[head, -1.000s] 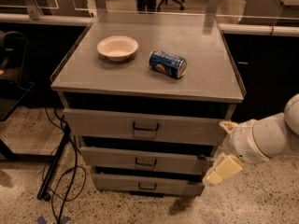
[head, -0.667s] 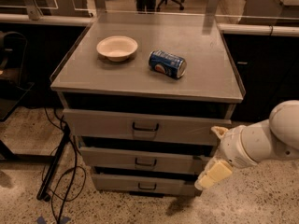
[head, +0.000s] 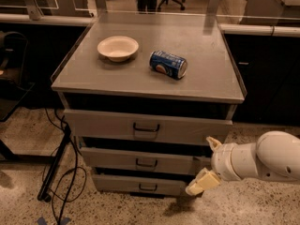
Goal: Open middle drawer
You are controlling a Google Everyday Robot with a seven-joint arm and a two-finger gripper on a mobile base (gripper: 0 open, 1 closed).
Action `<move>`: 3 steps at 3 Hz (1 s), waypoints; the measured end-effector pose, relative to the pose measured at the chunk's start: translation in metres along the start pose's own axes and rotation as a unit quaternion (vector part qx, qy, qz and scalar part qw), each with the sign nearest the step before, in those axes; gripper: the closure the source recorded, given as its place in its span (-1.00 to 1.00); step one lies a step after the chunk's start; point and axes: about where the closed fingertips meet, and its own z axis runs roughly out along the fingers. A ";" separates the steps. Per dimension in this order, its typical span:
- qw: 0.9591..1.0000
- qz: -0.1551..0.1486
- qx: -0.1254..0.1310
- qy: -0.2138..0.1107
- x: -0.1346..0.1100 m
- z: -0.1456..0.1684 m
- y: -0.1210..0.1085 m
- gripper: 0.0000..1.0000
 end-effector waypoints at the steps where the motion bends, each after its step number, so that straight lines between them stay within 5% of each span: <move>1: 1.000 0.000 0.000 0.000 0.000 0.000 0.000 -1.00; 2: 1.000 -0.020 0.022 -0.001 0.001 0.008 0.001 -1.00; 3: 0.996 -0.043 0.073 -0.009 0.013 0.040 0.000 -1.00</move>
Offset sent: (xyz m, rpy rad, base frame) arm 0.0056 0.0103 -0.0176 -0.0780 -0.1517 -0.0006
